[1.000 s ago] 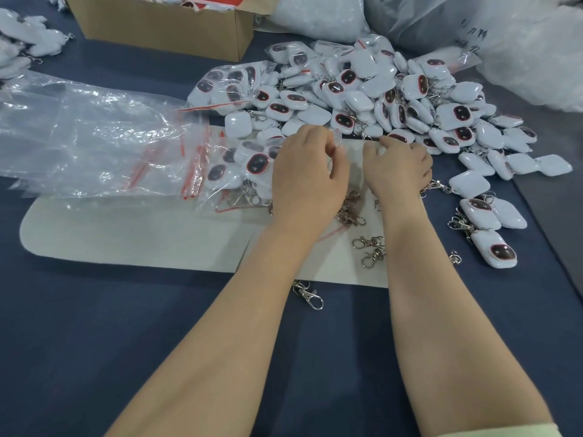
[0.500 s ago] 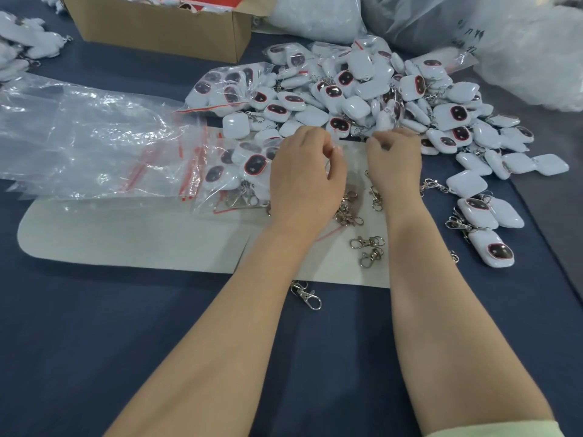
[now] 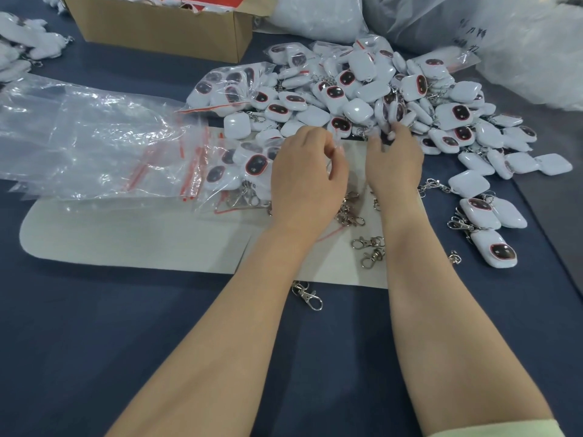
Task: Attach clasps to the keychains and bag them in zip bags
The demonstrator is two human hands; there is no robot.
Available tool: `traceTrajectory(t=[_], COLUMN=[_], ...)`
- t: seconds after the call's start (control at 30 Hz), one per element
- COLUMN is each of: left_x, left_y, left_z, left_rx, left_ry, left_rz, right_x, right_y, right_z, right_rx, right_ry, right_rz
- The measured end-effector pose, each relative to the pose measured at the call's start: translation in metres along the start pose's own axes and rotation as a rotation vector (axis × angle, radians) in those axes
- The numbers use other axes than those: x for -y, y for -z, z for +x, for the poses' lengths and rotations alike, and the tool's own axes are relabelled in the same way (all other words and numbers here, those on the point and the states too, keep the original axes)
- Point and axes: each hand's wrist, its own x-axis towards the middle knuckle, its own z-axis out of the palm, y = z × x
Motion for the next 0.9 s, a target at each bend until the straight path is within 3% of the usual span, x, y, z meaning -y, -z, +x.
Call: traceTrajectory(t=[0.2,0.3,0.57,0.73,0.9], left_x=[0.000,0.000,-0.001,0.000,0.000], left_y=[0.000,0.000,0.001,0.000,-0.001], left_z=[-0.001,-0.001,-0.001,-0.001,0.000], left_rx=[-0.002,0.001,0.006,0.000,0.003], left_ry=[0.005,0.002,0.006,0.006,0.012], left_rz=[-0.004,-0.003,-0.008,-0.001,0.000], right_x=[0.004,0.005,0.013,0.018,0.025], right_y=[0.003,0.004,0.004,0.007,0.001], right_z=[-0.003,-0.006,-0.003,-0.006,-0.011], right_rx=[-0.247,-0.285,-0.031,0.179,0.300], right_ry=[-0.083,-0.057,-0.181,-0.257,-0.253], right_rz=[0.522,0.599,0.956,1.319,1.306])
